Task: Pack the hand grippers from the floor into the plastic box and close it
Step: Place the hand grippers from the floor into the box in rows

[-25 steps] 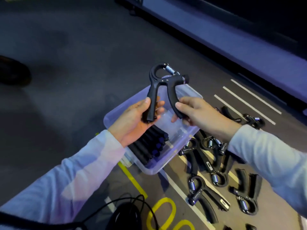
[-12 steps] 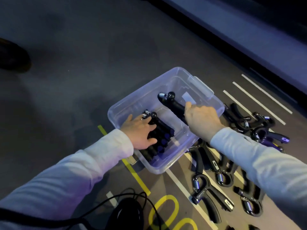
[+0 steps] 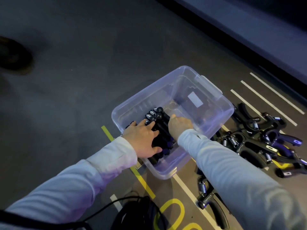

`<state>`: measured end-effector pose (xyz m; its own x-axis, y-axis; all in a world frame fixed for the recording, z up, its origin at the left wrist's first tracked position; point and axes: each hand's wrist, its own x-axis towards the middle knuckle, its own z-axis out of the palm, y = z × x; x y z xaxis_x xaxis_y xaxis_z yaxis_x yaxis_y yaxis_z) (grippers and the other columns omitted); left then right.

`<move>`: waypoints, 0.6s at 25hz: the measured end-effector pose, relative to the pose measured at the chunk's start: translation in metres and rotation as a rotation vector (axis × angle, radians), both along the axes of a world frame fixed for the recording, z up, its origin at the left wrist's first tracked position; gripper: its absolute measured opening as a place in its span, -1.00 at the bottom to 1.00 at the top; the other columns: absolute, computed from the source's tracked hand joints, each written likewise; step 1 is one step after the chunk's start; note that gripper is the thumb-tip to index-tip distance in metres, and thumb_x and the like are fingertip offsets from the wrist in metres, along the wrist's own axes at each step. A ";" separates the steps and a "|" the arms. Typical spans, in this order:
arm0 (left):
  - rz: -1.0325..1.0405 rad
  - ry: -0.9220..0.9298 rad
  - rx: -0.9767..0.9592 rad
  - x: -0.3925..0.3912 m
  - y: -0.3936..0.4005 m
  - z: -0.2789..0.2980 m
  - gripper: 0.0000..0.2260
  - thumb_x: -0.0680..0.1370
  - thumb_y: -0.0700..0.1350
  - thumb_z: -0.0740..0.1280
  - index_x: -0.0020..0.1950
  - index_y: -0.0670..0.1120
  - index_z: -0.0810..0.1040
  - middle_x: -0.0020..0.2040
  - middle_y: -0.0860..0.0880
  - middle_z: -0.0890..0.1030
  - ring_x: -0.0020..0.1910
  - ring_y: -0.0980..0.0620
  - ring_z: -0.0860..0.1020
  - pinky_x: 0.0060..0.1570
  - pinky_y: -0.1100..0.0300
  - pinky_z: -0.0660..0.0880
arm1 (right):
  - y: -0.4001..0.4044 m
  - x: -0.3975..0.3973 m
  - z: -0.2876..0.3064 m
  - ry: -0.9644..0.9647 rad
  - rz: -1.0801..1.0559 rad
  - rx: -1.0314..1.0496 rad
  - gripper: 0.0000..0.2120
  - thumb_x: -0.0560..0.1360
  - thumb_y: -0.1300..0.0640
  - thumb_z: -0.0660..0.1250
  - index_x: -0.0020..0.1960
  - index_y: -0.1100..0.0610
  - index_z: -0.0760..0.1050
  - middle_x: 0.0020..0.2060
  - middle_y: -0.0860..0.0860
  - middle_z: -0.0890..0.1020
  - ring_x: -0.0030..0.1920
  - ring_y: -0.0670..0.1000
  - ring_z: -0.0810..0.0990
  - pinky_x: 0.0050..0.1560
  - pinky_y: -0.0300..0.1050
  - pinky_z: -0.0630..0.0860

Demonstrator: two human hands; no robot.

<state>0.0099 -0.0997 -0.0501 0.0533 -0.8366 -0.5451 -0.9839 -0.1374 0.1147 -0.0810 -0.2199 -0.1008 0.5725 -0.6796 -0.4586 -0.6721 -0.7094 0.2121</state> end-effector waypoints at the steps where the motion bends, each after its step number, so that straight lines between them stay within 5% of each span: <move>1: -0.001 0.004 -0.007 0.000 0.000 0.000 -0.43 0.53 0.27 0.10 0.48 0.05 0.18 0.52 -0.04 0.07 0.48 -0.08 0.04 0.40 -0.10 0.10 | 0.001 -0.002 0.000 -0.009 -0.015 0.040 -0.71 0.57 0.30 0.03 0.27 0.27 0.29 0.24 0.18 0.49 0.26 0.18 0.49 0.17 0.02 0.44; 4: 0.001 0.009 -0.028 0.000 0.000 -0.001 -0.44 0.53 0.25 0.12 0.46 0.03 0.21 0.49 -0.04 0.14 0.47 -0.08 0.09 0.38 -0.09 0.13 | -0.008 -0.003 0.008 -0.028 -0.127 0.260 -0.65 0.56 0.28 0.03 0.34 0.28 0.24 0.35 0.22 0.32 0.34 0.22 0.37 0.28 0.06 0.35; 8: 0.012 0.024 -0.050 0.000 -0.001 -0.005 -0.40 0.53 0.23 0.14 0.49 0.01 0.13 0.51 -0.03 0.12 0.48 -0.10 0.05 0.40 -0.11 0.10 | -0.025 -0.001 0.020 -0.094 -0.287 0.614 -0.60 0.58 0.20 0.08 0.41 0.20 0.24 0.31 0.19 0.45 0.28 0.17 0.45 0.25 -0.09 0.34; 15: -0.005 0.007 -0.048 0.000 -0.001 -0.008 -0.33 0.52 0.30 0.09 0.52 0.02 0.02 0.53 -0.06 0.04 0.49 -0.13 0.02 0.42 -0.11 0.06 | -0.029 -0.004 0.014 -0.140 -0.289 0.648 -0.60 0.60 0.09 0.11 0.42 0.16 0.24 0.29 0.17 0.48 0.27 0.15 0.47 0.27 -0.10 0.32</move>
<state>0.0101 -0.1009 -0.0581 0.0457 -0.8619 -0.5050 -0.9836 -0.1271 0.1279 -0.0847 -0.2491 -0.0870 0.4942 -0.4288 -0.7562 -0.8417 -0.4535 -0.2929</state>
